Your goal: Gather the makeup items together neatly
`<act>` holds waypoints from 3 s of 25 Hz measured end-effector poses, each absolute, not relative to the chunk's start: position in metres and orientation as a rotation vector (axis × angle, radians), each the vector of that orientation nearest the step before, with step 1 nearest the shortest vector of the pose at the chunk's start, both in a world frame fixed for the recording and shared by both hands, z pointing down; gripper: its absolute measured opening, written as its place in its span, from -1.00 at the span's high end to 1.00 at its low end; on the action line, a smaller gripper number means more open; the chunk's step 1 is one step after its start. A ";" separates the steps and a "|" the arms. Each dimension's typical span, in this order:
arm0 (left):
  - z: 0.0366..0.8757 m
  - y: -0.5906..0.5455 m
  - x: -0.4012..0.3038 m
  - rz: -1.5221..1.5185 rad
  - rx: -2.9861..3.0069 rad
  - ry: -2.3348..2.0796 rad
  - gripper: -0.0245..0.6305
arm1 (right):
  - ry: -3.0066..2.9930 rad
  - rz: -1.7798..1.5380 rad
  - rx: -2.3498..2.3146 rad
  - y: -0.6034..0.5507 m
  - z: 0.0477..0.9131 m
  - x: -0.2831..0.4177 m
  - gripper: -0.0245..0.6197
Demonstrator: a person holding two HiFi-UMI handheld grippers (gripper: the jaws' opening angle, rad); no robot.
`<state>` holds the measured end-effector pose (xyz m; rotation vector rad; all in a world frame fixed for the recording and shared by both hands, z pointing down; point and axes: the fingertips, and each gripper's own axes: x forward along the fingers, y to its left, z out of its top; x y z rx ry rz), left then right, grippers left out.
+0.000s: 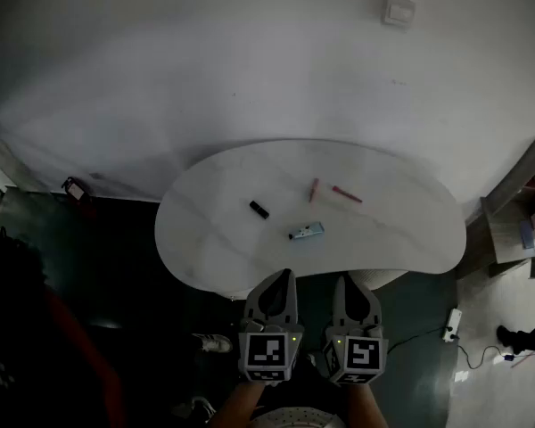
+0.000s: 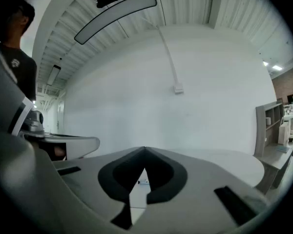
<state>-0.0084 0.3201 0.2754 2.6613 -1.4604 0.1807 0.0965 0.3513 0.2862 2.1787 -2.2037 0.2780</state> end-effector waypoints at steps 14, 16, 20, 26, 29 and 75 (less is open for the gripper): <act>0.284 0.306 0.002 0.203 2.647 -1.467 0.81 | -2.210 0.304 2.162 0.335 0.294 0.107 0.90; 0.287 0.304 0.003 0.211 2.638 -1.475 0.81 | -2.215 0.317 2.152 0.332 0.298 0.109 0.90; 0.296 0.303 0.000 0.224 2.603 -1.501 0.81 | -2.234 0.342 2.124 0.330 0.306 0.111 0.89; 0.307 0.305 -0.005 0.243 2.535 -1.556 0.81 | -2.262 0.414 2.070 0.329 0.321 0.116 0.89; 0.312 0.307 -0.008 0.254 2.510 -1.580 0.81 | -2.274 0.449 2.061 0.328 0.327 0.119 0.89; 0.344 0.066 -0.038 0.258 2.402 -1.587 0.81 | -2.342 0.526 1.837 0.084 0.355 0.062 0.89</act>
